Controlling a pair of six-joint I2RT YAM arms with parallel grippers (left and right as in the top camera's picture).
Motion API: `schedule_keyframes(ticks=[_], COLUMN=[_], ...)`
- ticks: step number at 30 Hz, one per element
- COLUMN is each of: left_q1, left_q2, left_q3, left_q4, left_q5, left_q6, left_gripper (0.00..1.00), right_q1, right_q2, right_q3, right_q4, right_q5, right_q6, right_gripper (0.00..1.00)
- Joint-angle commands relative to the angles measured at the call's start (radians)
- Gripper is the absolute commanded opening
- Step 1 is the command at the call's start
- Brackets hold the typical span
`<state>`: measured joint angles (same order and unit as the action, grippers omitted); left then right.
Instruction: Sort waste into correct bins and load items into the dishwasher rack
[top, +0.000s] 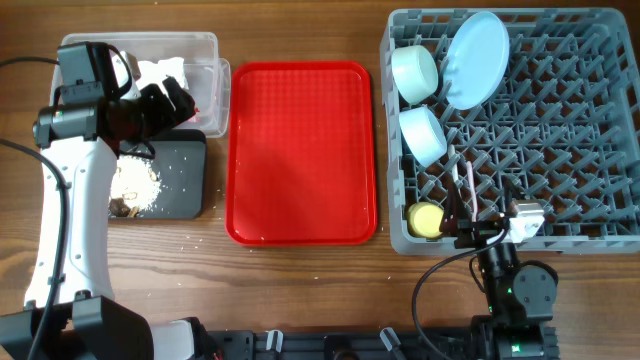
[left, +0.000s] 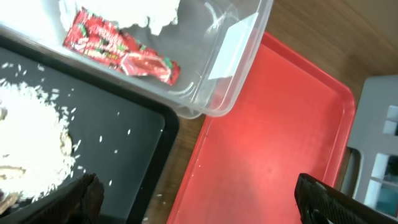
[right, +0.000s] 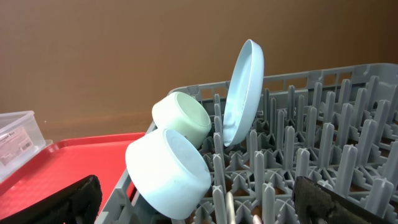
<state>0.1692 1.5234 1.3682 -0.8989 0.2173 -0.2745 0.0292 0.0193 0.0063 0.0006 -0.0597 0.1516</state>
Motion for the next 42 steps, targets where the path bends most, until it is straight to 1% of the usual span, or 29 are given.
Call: schedule_keyframes(ticks=[1,3,5,6,10,11,13,15,19,25,34,38,42], left_q1=[-0.050,-0.078,-0.080,-0.080,-0.080,-0.080,-0.080,-0.080,-0.080,-0.082,-0.089,-0.092,-0.100], left_q2=[-0.105,-0.193,-0.277,-0.336,-0.589,-0.671,-0.811,-0.917,-1.131,-1.335,-1.510,-1.521,-1.521], left_q3=[-0.005,-0.058,-0.135,-0.199,-0.533,-0.647,-0.818,-0.934,-1.099,-1.230,-1.343,-1.363,-1.363], left_q4=[0.008,0.091,0.187,0.261,0.580,0.688,0.830,0.894,0.910,0.911,0.912,0.917,0.820], left_q5=[-0.125,-0.182,-0.180,-0.168,-0.126,-0.117,-0.113,-0.110,-0.110,-0.126,-0.152,-0.159,-0.167], left_q6=[0.010,0.010,0.010,0.010,0.009,0.009,0.005,0.005,0.006,0.006,0.007,0.010,0.009], left_gripper=[1.00,1.00,1.00,1.00,1.00,1.00,1.00,1.00,1.00,1.00,1.00,1.00,1.00], right_q1=[0.000,0.000,0.000,0.000,0.000,0.000,0.000,0.000,0.000,0.000,0.000,0.000,0.000], right_q2=[-0.014,-0.014,-0.014,-0.014,-0.014,-0.014,-0.014,-0.014,-0.014,-0.014,-0.014,-0.014,-0.014], right_q3=[-0.001,-0.001,-0.001,-0.001,-0.001,-0.001,-0.001,-0.001,-0.001,-0.001,-0.001,-0.001,-0.001], right_q4=[0.003,0.003,0.003,0.003,0.003,0.003,0.003,0.003,0.003,0.003,0.003,0.003,0.003], right_q5=[-0.017,-0.016,-0.017,-0.017,-0.016,-0.016,-0.017,-0.017,-0.017,-0.017,-0.017,-0.017,-0.017], right_q6=[-0.018,-0.018,-0.018,-0.018,-0.018,-0.018,-0.018,-0.018,-0.018,-0.018,-0.018,-0.018,-0.018], right_gripper=[1.00,1.00,1.00,1.00,1.00,1.00,1.00,1.00,1.00,1.00,1.00,1.00,1.00])
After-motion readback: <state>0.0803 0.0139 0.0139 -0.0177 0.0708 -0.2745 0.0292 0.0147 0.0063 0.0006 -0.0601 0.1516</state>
